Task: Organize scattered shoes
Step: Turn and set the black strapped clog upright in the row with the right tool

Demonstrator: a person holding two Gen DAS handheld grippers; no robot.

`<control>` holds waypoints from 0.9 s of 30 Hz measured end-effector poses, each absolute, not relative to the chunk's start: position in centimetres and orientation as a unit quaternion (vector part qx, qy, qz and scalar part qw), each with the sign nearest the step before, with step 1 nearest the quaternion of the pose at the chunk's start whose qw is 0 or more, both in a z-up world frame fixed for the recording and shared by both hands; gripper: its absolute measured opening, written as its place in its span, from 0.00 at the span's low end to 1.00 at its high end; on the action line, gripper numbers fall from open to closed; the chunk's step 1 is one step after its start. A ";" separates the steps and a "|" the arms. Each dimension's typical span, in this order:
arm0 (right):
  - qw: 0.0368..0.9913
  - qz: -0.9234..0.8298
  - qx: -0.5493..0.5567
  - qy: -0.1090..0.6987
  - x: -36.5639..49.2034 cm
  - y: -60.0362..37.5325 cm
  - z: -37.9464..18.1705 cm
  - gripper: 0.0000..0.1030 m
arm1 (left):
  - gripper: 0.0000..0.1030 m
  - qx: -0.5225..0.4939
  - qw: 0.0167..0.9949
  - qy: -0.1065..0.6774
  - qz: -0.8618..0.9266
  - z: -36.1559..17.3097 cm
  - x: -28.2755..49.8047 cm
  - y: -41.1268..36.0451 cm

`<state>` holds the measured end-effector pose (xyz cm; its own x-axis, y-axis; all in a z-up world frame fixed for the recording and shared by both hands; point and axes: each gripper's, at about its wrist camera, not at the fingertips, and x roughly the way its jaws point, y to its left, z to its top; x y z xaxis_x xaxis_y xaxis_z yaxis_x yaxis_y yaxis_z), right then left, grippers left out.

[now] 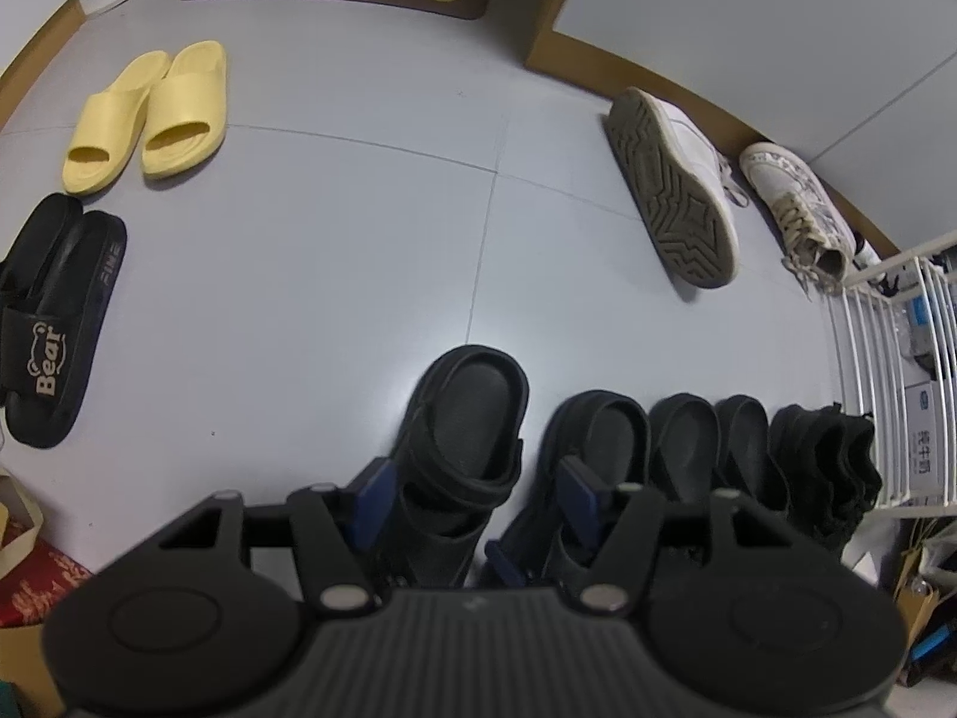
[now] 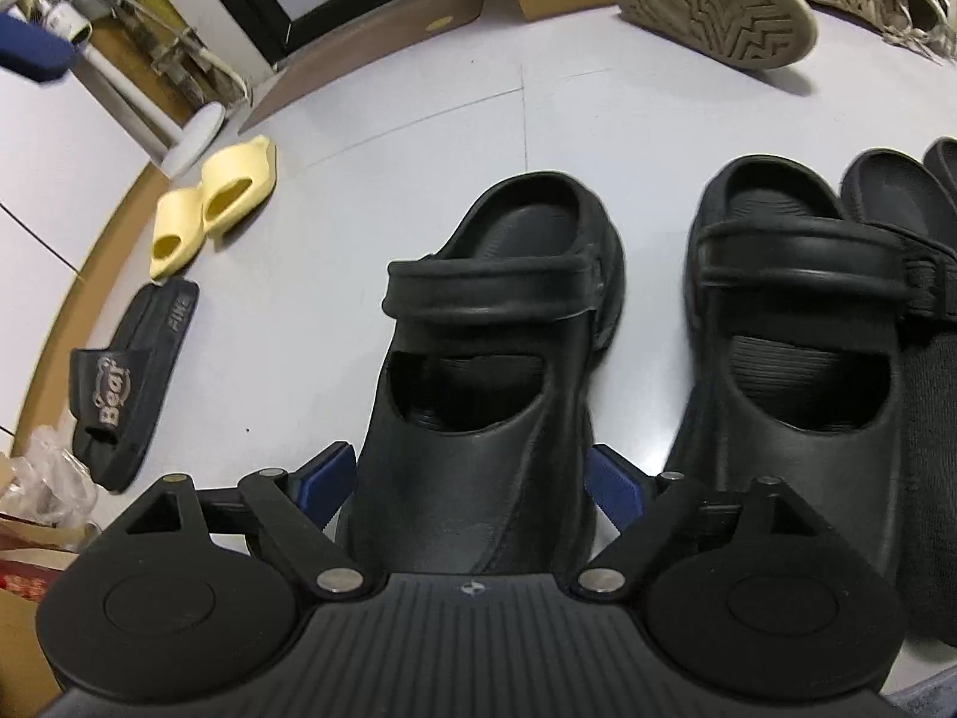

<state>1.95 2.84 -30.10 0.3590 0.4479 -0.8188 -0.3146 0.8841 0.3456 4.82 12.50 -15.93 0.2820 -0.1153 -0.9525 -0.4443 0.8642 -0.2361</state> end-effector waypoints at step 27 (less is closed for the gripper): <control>0.801 0.150 0.049 0.578 2.1 3.6 -30.3 0.86 | 0.62 -0.229 0.772 0.587 0.087 -15.7 5.7 10.5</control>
